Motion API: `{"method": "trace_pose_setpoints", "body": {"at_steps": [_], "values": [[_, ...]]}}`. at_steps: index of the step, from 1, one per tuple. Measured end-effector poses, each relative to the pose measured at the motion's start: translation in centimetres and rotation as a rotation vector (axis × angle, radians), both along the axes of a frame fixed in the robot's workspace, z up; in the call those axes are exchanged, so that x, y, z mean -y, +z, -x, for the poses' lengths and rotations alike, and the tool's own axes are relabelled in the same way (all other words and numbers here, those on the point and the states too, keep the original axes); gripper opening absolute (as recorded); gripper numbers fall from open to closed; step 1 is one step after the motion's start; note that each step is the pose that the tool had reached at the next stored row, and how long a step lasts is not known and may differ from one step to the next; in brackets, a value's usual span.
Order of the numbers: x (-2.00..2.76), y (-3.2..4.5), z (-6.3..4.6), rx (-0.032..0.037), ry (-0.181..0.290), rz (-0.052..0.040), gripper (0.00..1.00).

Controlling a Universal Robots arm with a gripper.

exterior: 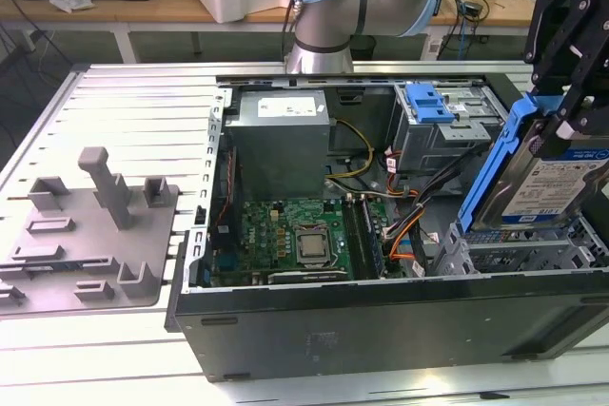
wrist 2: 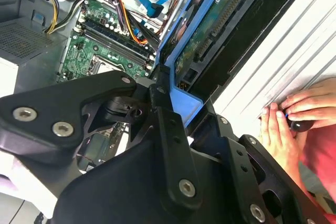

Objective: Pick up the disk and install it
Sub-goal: 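Insert the disk into the insertion slot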

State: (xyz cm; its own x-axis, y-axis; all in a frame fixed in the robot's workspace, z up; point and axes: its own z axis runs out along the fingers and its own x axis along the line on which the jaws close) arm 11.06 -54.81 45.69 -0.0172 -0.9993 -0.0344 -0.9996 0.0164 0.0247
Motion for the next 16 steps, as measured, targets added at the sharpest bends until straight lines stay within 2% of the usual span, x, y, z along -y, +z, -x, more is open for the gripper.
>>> {"method": "trace_pose_setpoints", "body": {"at_steps": [13,16], "values": [[0.05,0.00,-0.16,-0.0011,-0.001,0.0024,0.37],[0.06,-0.02,-0.17,-0.0012,-0.001,0.0063,0.37]]}}
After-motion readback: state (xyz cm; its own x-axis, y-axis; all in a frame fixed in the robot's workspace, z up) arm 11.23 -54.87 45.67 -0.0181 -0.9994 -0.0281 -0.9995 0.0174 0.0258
